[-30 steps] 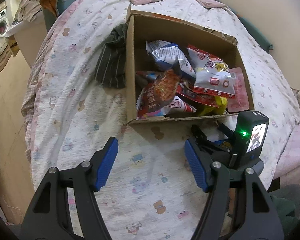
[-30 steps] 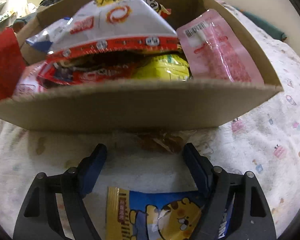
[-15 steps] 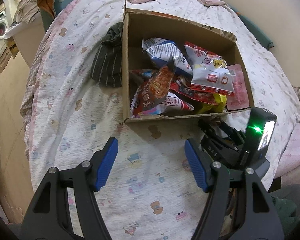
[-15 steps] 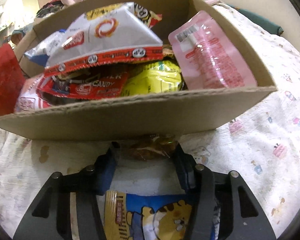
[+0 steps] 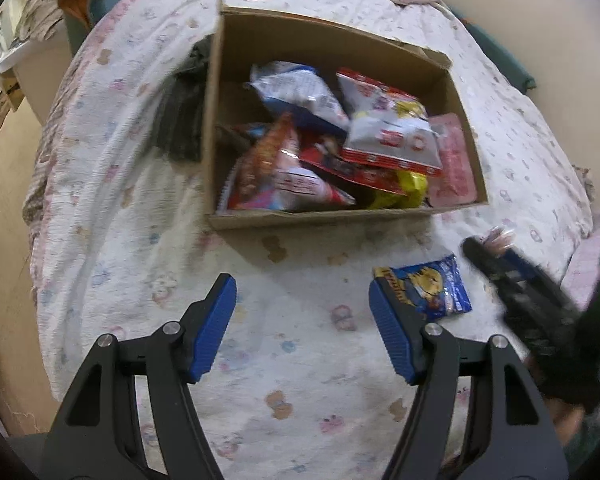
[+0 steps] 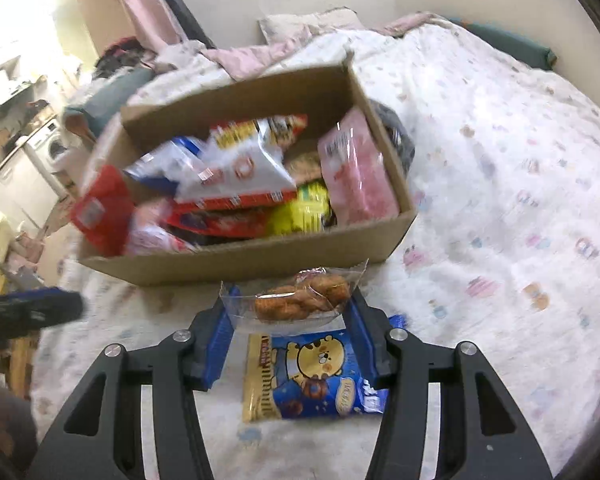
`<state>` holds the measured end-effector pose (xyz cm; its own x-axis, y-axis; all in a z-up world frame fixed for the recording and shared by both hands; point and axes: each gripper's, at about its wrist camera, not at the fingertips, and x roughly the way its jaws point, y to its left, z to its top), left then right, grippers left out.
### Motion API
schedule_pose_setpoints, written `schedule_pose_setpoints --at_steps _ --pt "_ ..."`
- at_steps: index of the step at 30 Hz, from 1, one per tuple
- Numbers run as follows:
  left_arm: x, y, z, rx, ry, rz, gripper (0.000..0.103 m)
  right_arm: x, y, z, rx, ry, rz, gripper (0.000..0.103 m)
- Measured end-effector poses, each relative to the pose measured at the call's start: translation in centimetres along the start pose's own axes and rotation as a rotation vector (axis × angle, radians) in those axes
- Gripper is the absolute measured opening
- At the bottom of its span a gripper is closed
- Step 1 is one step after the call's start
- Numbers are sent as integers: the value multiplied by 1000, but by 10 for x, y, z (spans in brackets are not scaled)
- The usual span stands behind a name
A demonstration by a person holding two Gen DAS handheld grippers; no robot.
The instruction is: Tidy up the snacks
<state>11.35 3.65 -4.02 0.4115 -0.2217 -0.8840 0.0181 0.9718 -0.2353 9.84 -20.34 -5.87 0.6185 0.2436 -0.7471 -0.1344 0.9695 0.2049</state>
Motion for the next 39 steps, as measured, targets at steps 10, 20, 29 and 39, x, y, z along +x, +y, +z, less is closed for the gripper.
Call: schedule_pose_setpoints --at_steps 10,20,29,39 --pt "49 -46 -12 -89 190 -84 75 -63 -29 35 -45 94 166 54" --pt "108 -100 6 -184 317 -29 103 -72 -81 47 141 4 211 54" --pt "146 -142 7 -121 375 39 103 -93 -93 58 186 -76 263 54" --pt "178 -161 -2 -37 405 155 103 -97 -101 61 219 -84 301 54"
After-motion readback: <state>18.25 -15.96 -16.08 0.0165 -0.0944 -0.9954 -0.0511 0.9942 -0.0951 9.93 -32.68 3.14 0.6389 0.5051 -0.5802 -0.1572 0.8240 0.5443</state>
